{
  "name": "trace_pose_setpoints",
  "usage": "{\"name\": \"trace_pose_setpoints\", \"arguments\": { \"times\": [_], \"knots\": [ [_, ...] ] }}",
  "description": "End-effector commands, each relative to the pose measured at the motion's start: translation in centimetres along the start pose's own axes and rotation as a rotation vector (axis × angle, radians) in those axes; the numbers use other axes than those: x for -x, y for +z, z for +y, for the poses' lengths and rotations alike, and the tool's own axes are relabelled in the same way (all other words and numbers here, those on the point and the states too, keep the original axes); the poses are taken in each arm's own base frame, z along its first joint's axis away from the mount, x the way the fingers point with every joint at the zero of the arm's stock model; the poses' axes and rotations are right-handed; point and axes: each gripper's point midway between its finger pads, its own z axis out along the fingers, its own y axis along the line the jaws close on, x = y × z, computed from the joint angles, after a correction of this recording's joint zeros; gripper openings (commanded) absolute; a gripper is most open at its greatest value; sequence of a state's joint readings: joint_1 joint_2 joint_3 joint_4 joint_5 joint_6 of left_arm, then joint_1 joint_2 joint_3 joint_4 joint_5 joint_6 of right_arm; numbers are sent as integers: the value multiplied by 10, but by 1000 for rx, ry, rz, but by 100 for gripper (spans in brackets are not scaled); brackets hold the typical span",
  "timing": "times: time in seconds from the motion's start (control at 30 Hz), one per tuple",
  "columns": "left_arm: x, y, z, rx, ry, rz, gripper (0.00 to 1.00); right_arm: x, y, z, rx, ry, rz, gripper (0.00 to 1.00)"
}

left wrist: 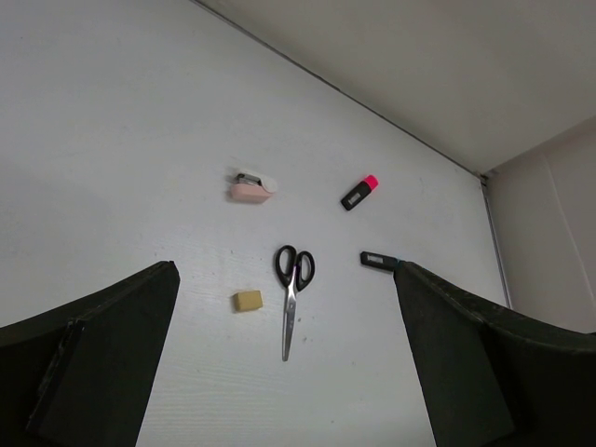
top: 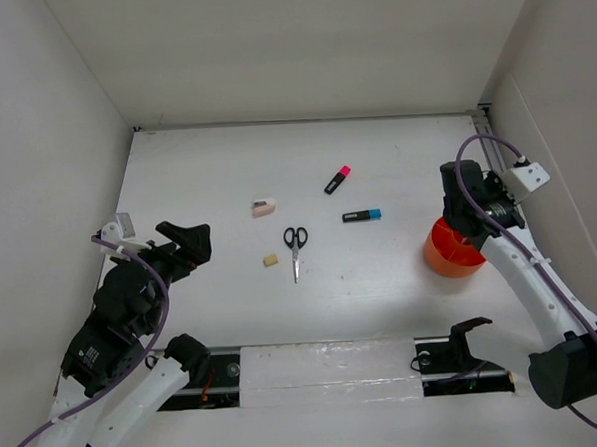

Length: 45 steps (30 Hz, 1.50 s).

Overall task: Sort the stationery into containers
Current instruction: Place the pen in the storage box.

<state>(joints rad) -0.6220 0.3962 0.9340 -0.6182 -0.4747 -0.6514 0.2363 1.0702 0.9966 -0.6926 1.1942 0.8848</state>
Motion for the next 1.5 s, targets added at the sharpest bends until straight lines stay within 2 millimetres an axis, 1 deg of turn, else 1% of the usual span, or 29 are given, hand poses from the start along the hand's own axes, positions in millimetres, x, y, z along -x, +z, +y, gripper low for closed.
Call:
{"name": "trace_pose_setpoints", "arguments": {
  "times": [0.0, 0.03, 0.13, 0.23, 0.3, 0.47, 0.5, 0.57, 0.6, 0.77, 0.83, 0.87, 0.93, 0.97, 1.0, 1.03, 1.07, 1.13, 1.17, 1.2, 1.23, 1.27, 1.3, 1.33, 1.4, 1.47],
  "knots": [
    [8, -1, -9, -40, -8, -25, 100, 0, 3, -13, -57, 44, -41, 0],
    [8, -1, -9, -40, -8, -25, 100, -4, 4, -15, -60, 32, -39, 0],
    [7, -2, -10, -47, -8, -19, 100, -5, 4, -19, -73, 38, -42, 0],
    [7, -2, -10, -47, -8, -19, 100, -10, 6, -22, -90, 39, -45, 0],
    [7, -2, -10, -47, -8, -19, 100, -14, 6, -29, -113, 33, -45, 0],
    [11, -4, -12, -58, -18, -33, 100, -23, 9, -28, -130, 5, -35, 0],
    [11, -4, -12, -58, -18, -33, 100, -21, 8, -28, -130, 6, -36, 0],
    [12, -6, -12, -64, -23, -40, 100, -24, 9, -26, -139, 5, -32, 0],
    [12, -6, -12, -64, -23, -40, 100, -25, 9, -30, -146, -4, -29, 0],
    [12, -6, -12, -64, -23, -40, 100, -25, 8, -28, -153, 3, -14, 0],
    [9, -2, -12, -53, -13, -26, 100, -23, 7, -29, -149, 14, -16, 1],
    [9, -2, -12, -53, -13, -26, 100, -27, 7, -28, -146, 15, -6, 3],
    [6, 0, -11, -42, -4, -14, 100, -26, 7, -26, -132, -1, 3, 11],
    [6, 0, -11, -42, -4, -14, 100, -26, 6, -21, -116, 9, 2, 15],
    [6, 0, -11, -42, -4, -14, 100, -31, 6, -22, -116, -1, 12, 18],
    [6, 0, -11, -42, -4, -14, 100, -28, 5, -21, -109, 10, 8, 21],
    [6, 0, -11, -42, -4, -14, 100, -27, 5, -19, -104, 11, 6, 21],
    [8, -2, -10, -48, -9, -20, 100, -28, 4, -15, -80, 8, 12, 25],
    [8, -2, -10, -48, -9, -20, 100, -29, 3, -16, -71, -8, 18, 25],
    [8, -2, -10, -48, -9, -20, 100, -27, 3, -12, -56, 14, 20, 25],
    [8, -2, -10, -48, -9, -20, 100, -30, 4, -12, -54, 3, 20, 25],
    [8, -2, -10, -48, -9, -20, 100, -27, 3, -12, -48, 2, 16, 27],
    [8, -2, -10, -48, -9, -20, 100, -28, 3, -9, -40, 12, 22, 30],
    [8, -2, -10, -48, -9, -20, 100, -28, 3, -9, -40, 12, 22, 38],
    [9, -2, -9, -41, -9, -26, 100, -25, 1, -10, -30, 20, 27, 45],
    [8, 1, -9, -28, -13, -25, 100, -21, -9, 1, 46, 12, 40, 53]
  ]
}}
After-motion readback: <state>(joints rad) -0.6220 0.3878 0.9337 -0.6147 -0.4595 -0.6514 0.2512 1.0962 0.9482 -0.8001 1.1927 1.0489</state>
